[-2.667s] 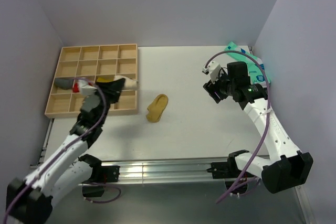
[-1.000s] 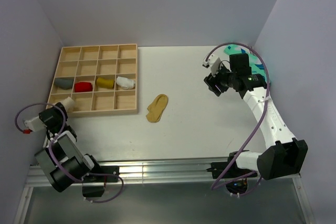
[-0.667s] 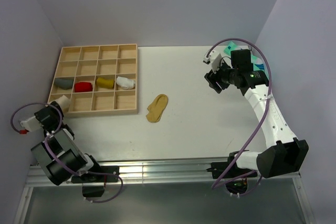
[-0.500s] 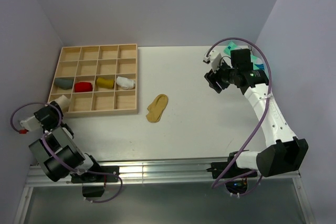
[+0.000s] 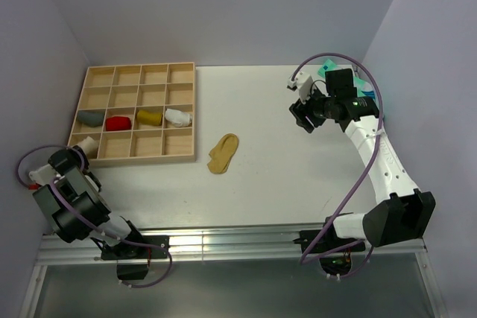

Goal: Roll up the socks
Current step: Place the sock in the storage box.

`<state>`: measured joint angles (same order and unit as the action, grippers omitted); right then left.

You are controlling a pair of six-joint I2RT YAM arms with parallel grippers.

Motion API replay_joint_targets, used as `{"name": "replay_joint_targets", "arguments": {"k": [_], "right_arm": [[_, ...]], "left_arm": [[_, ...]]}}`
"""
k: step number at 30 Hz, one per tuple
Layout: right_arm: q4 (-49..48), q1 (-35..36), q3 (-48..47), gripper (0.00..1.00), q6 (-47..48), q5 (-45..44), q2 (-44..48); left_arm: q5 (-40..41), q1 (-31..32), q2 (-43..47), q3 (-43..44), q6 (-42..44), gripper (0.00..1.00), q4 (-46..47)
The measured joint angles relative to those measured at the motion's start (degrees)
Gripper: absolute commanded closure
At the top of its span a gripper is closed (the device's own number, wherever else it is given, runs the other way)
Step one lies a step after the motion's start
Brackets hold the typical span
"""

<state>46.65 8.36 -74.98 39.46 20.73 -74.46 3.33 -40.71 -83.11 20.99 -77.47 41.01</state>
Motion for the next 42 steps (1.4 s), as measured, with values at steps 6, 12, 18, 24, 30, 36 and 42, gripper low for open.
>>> {"name": "replay_joint_targets", "arguments": {"k": [6,12,18,24,30,36,42], "right_arm": [[0.2,0.0,0.0,0.33,0.0,0.0,-0.3],[0.2,0.0,0.0,0.33,0.0,0.0,-0.4],[0.1,0.0,0.0,0.34,0.0,-0.1,-1.0],[0.1,0.0,0.1,0.33,0.1,-0.2,-1.0],[0.1,0.0,0.1,0.33,0.5,-0.3,-1.0],[0.1,0.0,0.1,0.33,0.5,-0.4,-1.1],[0.1,0.0,0.1,0.34,0.5,-0.6,-1.2]], "left_arm": [[1.8,0.0,-0.5,3.2,-1.0,1.0,-6.6],[3.9,0.4,-2.3,6.5,-1.8,1.0,-12.2],[6.4,3.0,-4.0,9.5,-3.8,1.0,-17.3],[7.4,4.9,-5.7,11.9,-6.1,0.9,-20.9],[8.0,5.2,-5.9,13.3,-7.0,0.63,-23.6],[8.2,5.5,-5.9,15.9,-7.5,0.45,-26.9],[8.5,5.9,-5.6,18.5,-7.5,0.4,-31.8]]}}
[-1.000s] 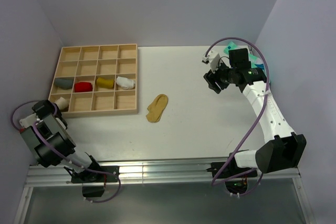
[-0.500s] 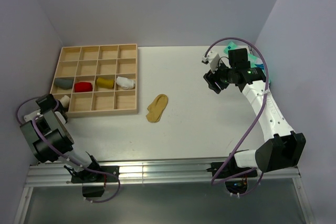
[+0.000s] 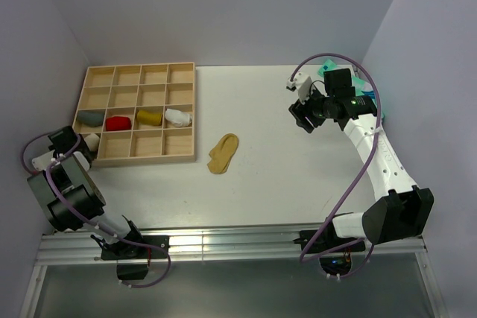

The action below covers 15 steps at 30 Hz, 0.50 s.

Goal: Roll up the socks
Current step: Place the sock in the storage box.

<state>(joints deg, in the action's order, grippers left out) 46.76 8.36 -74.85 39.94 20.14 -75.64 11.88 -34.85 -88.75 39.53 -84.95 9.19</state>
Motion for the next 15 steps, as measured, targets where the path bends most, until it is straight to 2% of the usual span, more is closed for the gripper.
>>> {"name": "replay_joint_targets", "arguments": {"k": [15], "right_arm": [[0.0,0.0,0.0,0.33,0.0,-0.4,-0.3]], "left_arm": [[0.1,0.9,3.0,4.2,0.1,0.34,-10.8]]}}
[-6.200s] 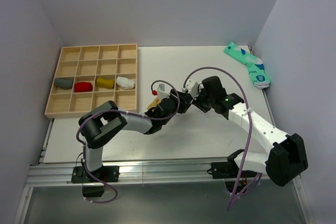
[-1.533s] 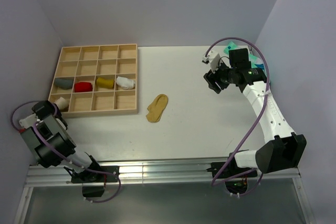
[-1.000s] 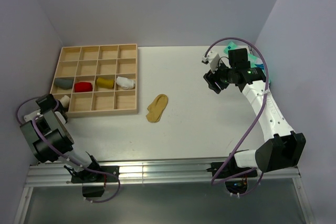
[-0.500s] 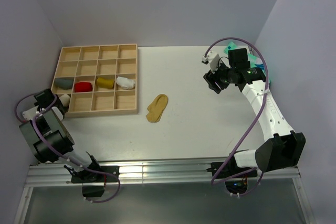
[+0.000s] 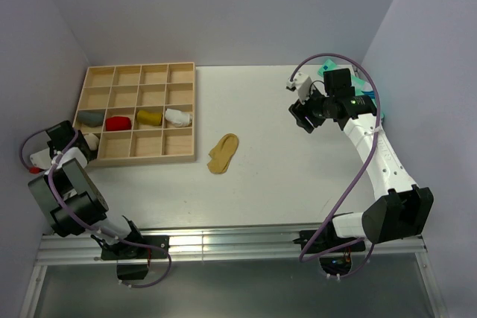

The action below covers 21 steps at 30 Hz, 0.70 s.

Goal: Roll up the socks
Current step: Place the sock in the storage box.

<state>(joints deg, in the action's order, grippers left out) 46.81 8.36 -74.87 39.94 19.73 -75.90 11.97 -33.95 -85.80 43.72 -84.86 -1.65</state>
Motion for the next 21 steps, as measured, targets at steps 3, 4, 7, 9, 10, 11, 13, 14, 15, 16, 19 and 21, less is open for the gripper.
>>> {"name": "replay_joint_targets", "arguments": {"k": [3,4,7,9,10,11,13,14,15,16,19,21], "right_arm": [[0.0,0.0,0.0,0.34,0.0,-0.2,0.0],[0.0,0.0,0.0,0.33,0.0,-0.2,0.0],[0.2,0.0,0.0,0.33,0.0,-0.2,0.0],[0.5,0.0,0.0,0.33,0.1,-0.2,0.0],[0.5,0.0,0.2,0.33,0.2,-0.2,0.0],[0.5,0.0,0.3,0.33,0.2,-0.2,0.0],[0.7,0.0,0.6,0.33,0.2,-0.2,0.0],[0.9,0.0,0.8,0.33,0.2,-0.2,0.0],[0.9,0.0,1.1,0.33,0.2,-0.2,0.1],[0.9,0.0,1.4,0.33,0.2,-0.2,0.1],[1.6,0.0,2.3,0.33,0.2,-0.1,0.3],[2.2,0.0,2.3,0.33,0.2,0.3,0.3]], "left_arm": [[0.0,0.4,0.7,0.3,0.0,0.33,-1.3],[0.0,0.5,1.2,0.3,0.0,0.33,-1.7],[0.2,1.0,3.2,0.3,0.0,0.33,-3.1],[0.3,1.2,5.1,0.3,0.0,0.33,-3.6],[0.4,1.2,5.8,0.3,0.0,0.33,-3.7],[0.4,1.4,6.7,0.3,0.0,0.33,-3.7],[0.4,1.6,8.2,0.2,0.0,0.33,-3.8],[0.4,1.6,8.7,0.1,0.1,0.34,-3.8],[0.4,1.8,9.4,-0.1,0.1,0.34,-3.8],[0.4,1.9,10.2,-0.5,0.2,0.34,-3.8],[0.2,2.7,12.6,-1.3,1.6,0.36,-3.9],[-0.1,3.8,14.7,-1.9,3.2,0.37,-3.8]]}}
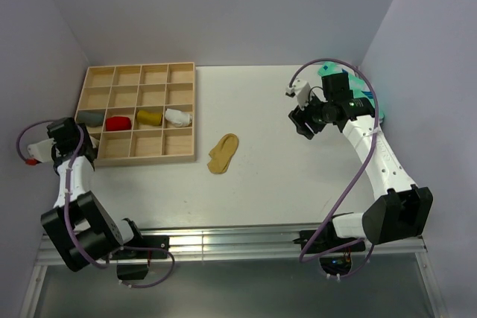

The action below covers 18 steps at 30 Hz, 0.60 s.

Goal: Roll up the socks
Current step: Place the sock in the storage box, then roll the sock at the center of the board.

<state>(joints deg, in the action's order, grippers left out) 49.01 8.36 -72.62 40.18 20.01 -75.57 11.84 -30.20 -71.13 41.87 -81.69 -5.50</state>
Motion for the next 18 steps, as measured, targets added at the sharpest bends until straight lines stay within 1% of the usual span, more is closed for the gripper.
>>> {"name": "replay_joint_targets", "arguments": {"k": [2,3,7,9,11,14,15,17,18], "right_arm": [[0.5,0.0,0.0,0.34,0.0,0.6,0.0],[0.8,0.0,0.0,0.35,0.0,0.8,-0.1],[1.1,0.5,0.0,0.36,-0.5,0.9,-0.7],[0.3,1.9,0.5,0.36,-1.4,0.1,-0.9],[-0.7,4.5,1.9,0.37,-2.3,-0.7,-0.8],[-3.4,11.3,5.3,0.39,-4.5,-2.8,-0.8],[-3.8,12.9,6.0,0.42,-5.0,-3.0,-0.8],[-4.6,17.4,6.7,0.43,-6.4,-3.4,-0.9],[-5.4,19.4,6.7,0.46,-7.2,-3.4,-0.9]], "left_arm": [[-0.8,1.8,2.6,-0.6,2.0,0.37,0.2],[-1.6,2.8,3.9,-0.9,3.1,0.4,0.5],[-7.8,8.1,9.5,-2.6,8.1,0.44,2.4],[-11.3,11.3,11.6,-3.5,10.7,0.44,4.0],[-14.7,15.5,13.7,-3.8,13.2,0.43,4.5],[-18.8,22.4,16.8,-3.8,15.9,0.43,5.1],[-20.2,24.1,17.7,-3.8,16.4,0.43,5.2],[-21.8,27.1,19.6,-3.8,16.9,0.42,5.2],[-22.7,28.6,20.6,-3.8,17.2,0.42,5.2]]}}
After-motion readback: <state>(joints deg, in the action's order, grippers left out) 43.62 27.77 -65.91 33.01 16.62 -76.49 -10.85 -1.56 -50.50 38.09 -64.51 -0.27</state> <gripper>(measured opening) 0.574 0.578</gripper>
